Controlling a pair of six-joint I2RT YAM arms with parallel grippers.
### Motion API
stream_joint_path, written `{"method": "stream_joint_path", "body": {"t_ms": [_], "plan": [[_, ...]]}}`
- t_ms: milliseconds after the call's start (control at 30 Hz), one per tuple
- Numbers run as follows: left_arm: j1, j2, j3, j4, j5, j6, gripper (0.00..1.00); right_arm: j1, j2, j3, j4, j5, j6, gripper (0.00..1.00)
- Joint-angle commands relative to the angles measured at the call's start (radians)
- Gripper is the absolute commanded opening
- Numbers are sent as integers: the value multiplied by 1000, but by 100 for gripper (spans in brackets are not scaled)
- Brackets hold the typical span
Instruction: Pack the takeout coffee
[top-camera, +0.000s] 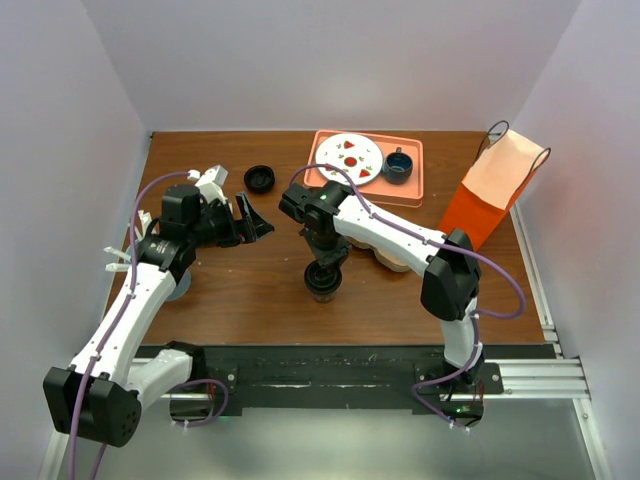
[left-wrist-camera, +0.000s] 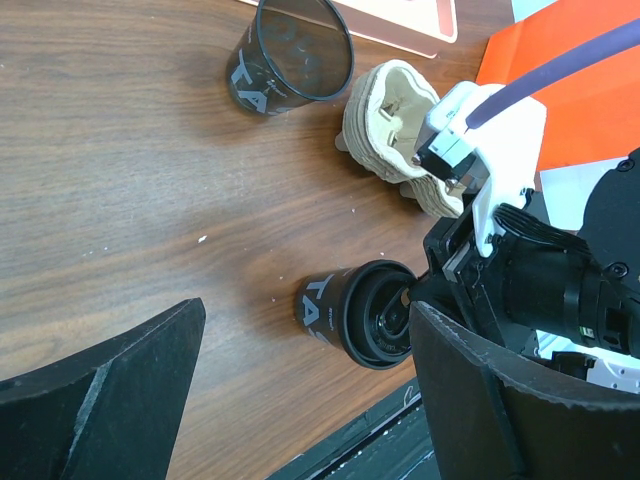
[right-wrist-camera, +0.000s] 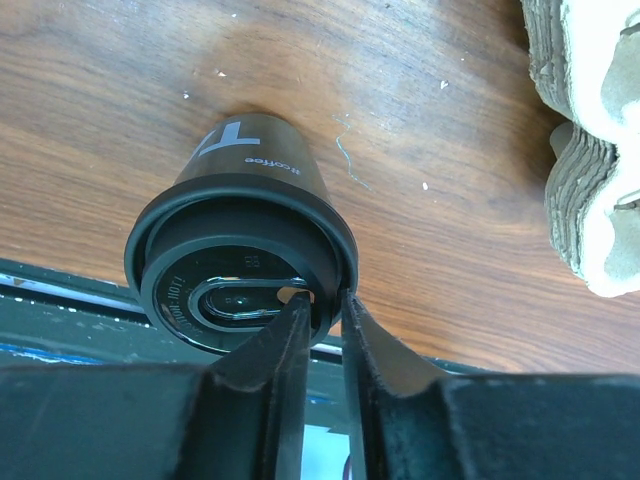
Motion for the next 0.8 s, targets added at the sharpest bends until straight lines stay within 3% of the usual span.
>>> {"method": "stream_joint_path", "body": {"t_ms": [0, 233, 333, 400, 433, 567, 767], "plan": [[-1, -14, 2, 7, 9, 10, 88, -5, -20, 29, -17, 10, 9, 26], [-13, -5, 1, -16, 15, 39, 88, -10, -63, 79, -75, 25, 52, 33], [-47, 6, -15, -14, 30, 51, 86, -15, -133, 61, -33, -14, 60, 50], [-67, 12, -33, -5, 40, 43, 85, -19, -175, 0, 13, -36, 54, 56], [-79, 13, -39, 12, 46, 39, 85, -22, -215, -25, 61, -57, 37, 63], [-107, 39, -67, 56, 72, 20, 82, -71, -310, -198, 190, -210, -22, 71], [-145, 90, -123, 105, 112, 28, 76, -227, -437, -422, 432, -450, -68, 72]]}}
